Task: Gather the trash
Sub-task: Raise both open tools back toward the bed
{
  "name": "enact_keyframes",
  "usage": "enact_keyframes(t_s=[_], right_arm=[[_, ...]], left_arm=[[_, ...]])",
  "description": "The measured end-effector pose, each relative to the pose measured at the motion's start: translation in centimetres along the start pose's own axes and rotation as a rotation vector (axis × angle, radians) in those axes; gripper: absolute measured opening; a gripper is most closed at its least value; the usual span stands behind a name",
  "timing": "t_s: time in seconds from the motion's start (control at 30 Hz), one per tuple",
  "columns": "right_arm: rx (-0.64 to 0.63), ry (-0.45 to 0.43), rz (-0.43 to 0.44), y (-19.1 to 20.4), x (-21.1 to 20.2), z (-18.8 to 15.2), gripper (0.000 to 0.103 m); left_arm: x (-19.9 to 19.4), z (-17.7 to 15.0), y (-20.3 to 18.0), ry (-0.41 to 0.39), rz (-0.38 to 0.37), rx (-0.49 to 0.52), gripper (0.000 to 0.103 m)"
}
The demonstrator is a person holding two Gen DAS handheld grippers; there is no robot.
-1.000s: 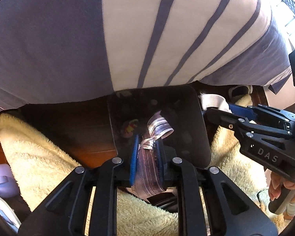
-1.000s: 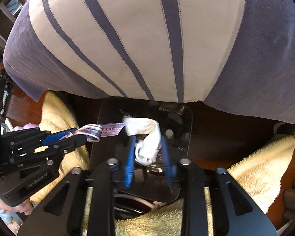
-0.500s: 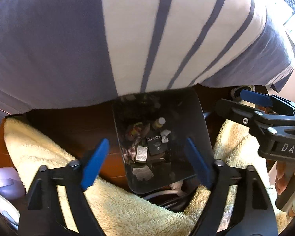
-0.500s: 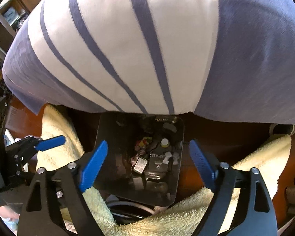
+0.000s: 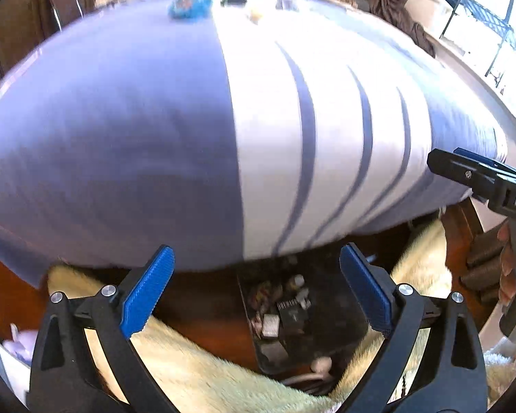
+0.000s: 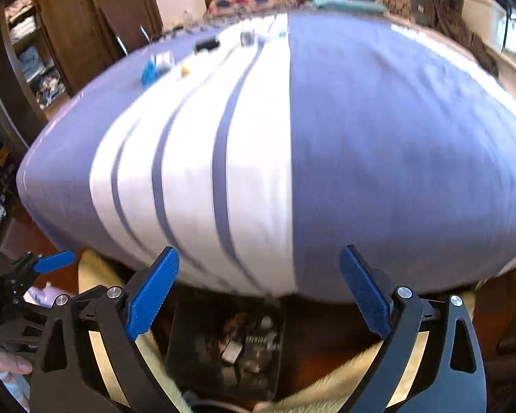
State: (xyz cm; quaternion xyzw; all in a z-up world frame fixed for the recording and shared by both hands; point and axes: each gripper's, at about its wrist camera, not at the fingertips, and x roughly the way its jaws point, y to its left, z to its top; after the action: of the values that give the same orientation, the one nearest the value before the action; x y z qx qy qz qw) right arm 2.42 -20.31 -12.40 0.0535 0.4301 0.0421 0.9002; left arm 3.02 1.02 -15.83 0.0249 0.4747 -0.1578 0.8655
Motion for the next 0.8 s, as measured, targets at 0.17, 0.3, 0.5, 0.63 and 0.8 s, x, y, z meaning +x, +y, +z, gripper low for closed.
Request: enact_keyframes(t_s=[0.17,0.3,0.5,0.63,0.8], right_arm=[[-0.036,-0.068,-0.005,0.7,-0.3,4.4,0.095],[-0.033,-0.091,0.008,1.4,1.5,8.3,0.095],[-0.044,-0.075,0.034,3.0,5.4,13.4,0.091],[-0.043,-0.039,0.081,4.7,8.5,16.1,0.080],[-0.021,-0.001,0.125,6.1,11.9,18.2,0.062]], left_arm=[[-1.7,4.1,0.7,-0.078,0.049,0.019,0.093],[-1.8,7.8,1.8,-0.131,0.109,0.029,0.095],[-0.1,12.4,4.3,-0.155,0.160,-0.018,0.095],[1.2,14.7,5.8,-0.172,0.177,-0.057,0.095],[2.7,16.8,6.8,-0.172,0.195,-0.057,0.095]])
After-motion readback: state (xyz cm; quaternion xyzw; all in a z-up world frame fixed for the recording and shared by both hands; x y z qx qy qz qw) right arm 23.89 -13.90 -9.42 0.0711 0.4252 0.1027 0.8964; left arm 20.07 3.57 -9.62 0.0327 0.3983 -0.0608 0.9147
